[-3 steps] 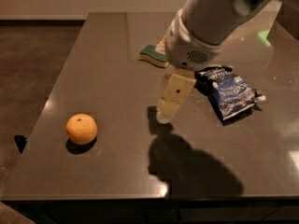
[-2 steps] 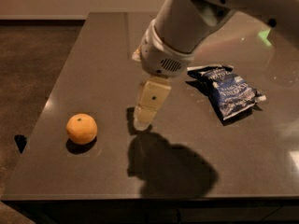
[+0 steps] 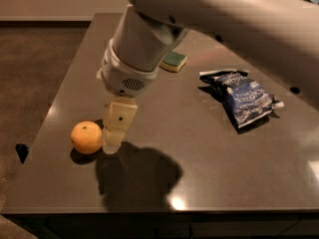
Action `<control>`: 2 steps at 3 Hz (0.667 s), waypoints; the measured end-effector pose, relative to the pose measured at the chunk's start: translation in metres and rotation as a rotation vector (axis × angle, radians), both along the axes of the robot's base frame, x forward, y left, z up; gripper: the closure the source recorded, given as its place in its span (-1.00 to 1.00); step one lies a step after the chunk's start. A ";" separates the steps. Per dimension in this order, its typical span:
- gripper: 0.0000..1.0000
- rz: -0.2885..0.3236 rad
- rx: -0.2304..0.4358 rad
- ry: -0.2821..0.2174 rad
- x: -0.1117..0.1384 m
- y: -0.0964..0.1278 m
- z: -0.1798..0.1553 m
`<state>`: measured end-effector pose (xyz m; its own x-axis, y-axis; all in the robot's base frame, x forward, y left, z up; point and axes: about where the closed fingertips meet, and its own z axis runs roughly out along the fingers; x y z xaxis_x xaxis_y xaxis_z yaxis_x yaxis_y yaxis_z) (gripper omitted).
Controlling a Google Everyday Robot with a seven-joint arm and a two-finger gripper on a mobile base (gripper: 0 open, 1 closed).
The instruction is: Pick orange
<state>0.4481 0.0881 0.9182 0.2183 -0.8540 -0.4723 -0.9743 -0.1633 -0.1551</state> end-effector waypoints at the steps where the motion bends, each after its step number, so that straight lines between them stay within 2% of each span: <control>1: -1.00 0.059 -0.013 0.017 -0.005 0.024 -0.019; 2: -1.00 0.109 -0.029 0.035 -0.012 0.038 -0.038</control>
Offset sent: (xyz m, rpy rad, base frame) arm -0.0172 0.0544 -0.0632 -0.0465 0.0668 0.1672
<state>0.4363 0.1261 0.8803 0.2944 -0.8395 -0.4566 -0.9552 -0.2727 -0.1146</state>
